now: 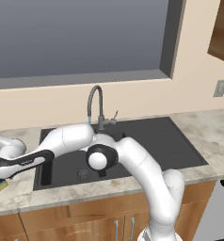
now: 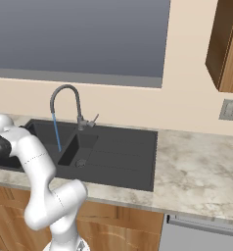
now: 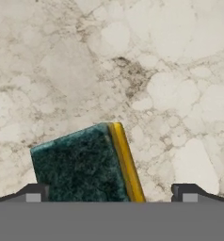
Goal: Soak the sponge with water for a few seconds and then drop it inside the sink.
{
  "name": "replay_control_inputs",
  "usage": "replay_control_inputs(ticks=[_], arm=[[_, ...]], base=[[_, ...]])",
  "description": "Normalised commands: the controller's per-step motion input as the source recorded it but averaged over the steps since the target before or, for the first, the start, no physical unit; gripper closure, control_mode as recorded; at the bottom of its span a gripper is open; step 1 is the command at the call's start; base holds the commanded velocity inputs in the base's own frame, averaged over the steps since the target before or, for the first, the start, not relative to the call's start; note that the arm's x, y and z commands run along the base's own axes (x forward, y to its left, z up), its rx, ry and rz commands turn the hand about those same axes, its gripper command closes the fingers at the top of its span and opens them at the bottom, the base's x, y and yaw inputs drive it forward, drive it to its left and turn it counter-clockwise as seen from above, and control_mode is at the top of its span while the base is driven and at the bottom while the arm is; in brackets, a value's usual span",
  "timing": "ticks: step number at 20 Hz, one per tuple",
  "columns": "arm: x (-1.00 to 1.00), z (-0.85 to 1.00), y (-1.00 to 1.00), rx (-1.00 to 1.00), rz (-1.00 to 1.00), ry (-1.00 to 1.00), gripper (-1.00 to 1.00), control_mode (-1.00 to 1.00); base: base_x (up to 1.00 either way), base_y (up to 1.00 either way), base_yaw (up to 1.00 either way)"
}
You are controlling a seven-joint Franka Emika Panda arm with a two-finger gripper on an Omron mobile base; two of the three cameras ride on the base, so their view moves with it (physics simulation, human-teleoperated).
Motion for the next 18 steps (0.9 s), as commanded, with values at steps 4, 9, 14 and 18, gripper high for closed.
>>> replay_control_inputs(ticks=[4, 9, 14, 18], arm=[[0.00, -0.25, 0.00, 0.00, 0.04, 0.00, -1.00, -1.00], [0.00, -0.03, 0.00, 0.00, 0.00, 0.00, -1.00, -1.00], [0.00, -0.23, 0.00, 0.00, 0.01, 0.01, -1.00, -1.00], [-0.08, -0.51, 0.00, 0.00, 0.00, 0.08, -1.00, -1.00]], base=[[0.00, 0.00, 0.00], [0.00, 0.00, 0.00], [0.00, 0.00, 0.00], [0.00, 0.00, 0.00]])
